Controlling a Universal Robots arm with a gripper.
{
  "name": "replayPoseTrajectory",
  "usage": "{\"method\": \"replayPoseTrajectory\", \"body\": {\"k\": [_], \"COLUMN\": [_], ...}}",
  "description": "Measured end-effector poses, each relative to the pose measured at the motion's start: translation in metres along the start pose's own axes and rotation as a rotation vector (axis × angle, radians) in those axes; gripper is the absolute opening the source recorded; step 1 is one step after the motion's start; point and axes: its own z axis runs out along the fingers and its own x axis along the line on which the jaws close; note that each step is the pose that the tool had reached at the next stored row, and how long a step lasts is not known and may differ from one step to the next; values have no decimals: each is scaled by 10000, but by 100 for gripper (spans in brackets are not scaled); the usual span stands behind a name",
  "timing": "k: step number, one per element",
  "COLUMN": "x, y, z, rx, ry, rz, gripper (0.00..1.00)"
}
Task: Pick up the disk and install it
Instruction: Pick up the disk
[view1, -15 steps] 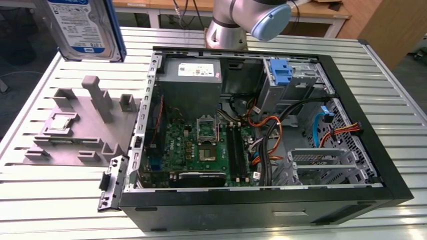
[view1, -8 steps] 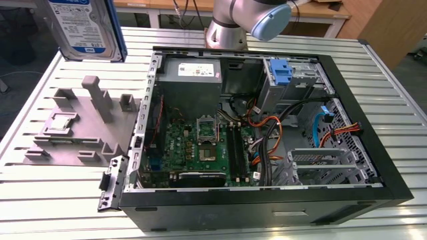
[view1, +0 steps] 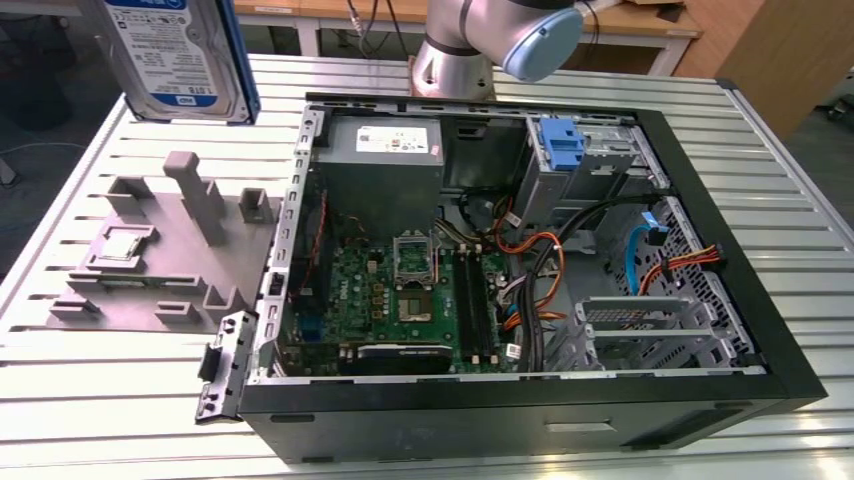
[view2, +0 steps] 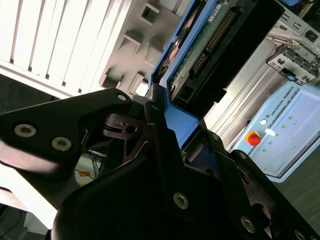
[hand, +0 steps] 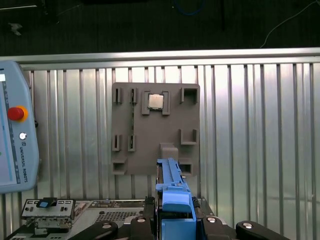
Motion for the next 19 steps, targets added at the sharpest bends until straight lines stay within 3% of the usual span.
{"method": "replayPoseTrajectory", "body": {"k": [19], "x": [-2], "y": [-44], "z": [1], "rx": [0], "ry": [0], "rz": [-2], "gripper": [36]}}
